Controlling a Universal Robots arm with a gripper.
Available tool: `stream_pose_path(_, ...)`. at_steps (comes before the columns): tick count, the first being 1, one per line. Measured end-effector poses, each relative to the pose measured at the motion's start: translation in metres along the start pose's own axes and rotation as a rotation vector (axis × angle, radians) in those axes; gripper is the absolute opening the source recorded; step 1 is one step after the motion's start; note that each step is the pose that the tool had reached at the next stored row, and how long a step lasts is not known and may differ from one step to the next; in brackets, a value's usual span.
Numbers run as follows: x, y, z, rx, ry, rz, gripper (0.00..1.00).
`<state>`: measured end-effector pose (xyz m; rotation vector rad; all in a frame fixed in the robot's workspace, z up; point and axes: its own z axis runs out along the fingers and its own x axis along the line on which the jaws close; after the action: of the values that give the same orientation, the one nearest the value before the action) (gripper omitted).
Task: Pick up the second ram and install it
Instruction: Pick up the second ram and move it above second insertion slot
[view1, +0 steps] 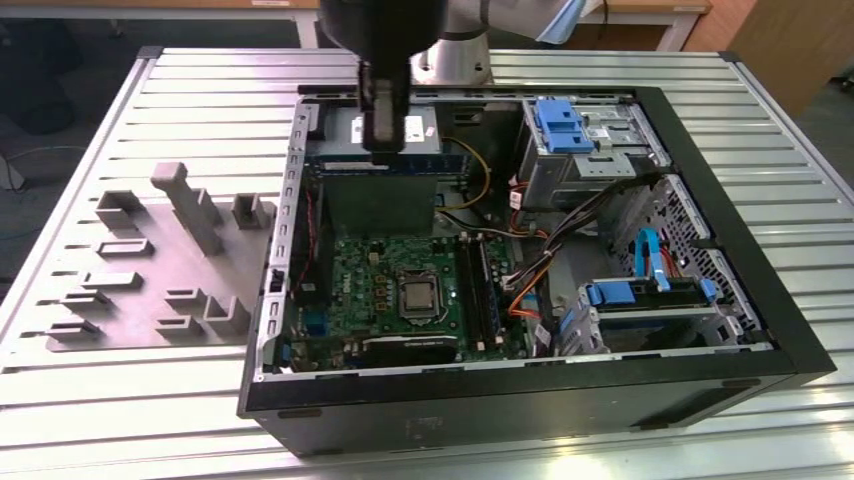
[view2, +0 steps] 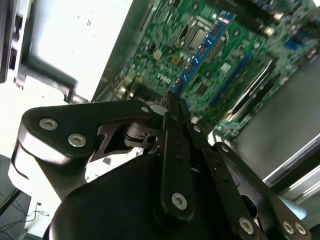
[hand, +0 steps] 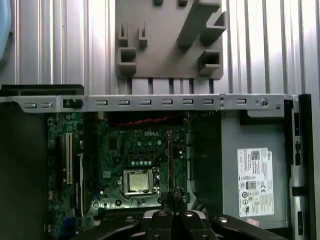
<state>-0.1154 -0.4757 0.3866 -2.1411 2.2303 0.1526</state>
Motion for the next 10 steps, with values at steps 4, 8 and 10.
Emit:
stream_pose_path(4, -0.0007, -0.018, -0.0005, 0.0, -0.0001, 0.0, 0.12)
stream_pose_path(8, -0.0014, -0.0338, -0.0009, -0.0001, 0.0001, 0.0, 0.12)
stream_pose_path(10, -0.0014, -0.034, -0.0009, -0.0001, 0.0001, 0.0, 0.12)
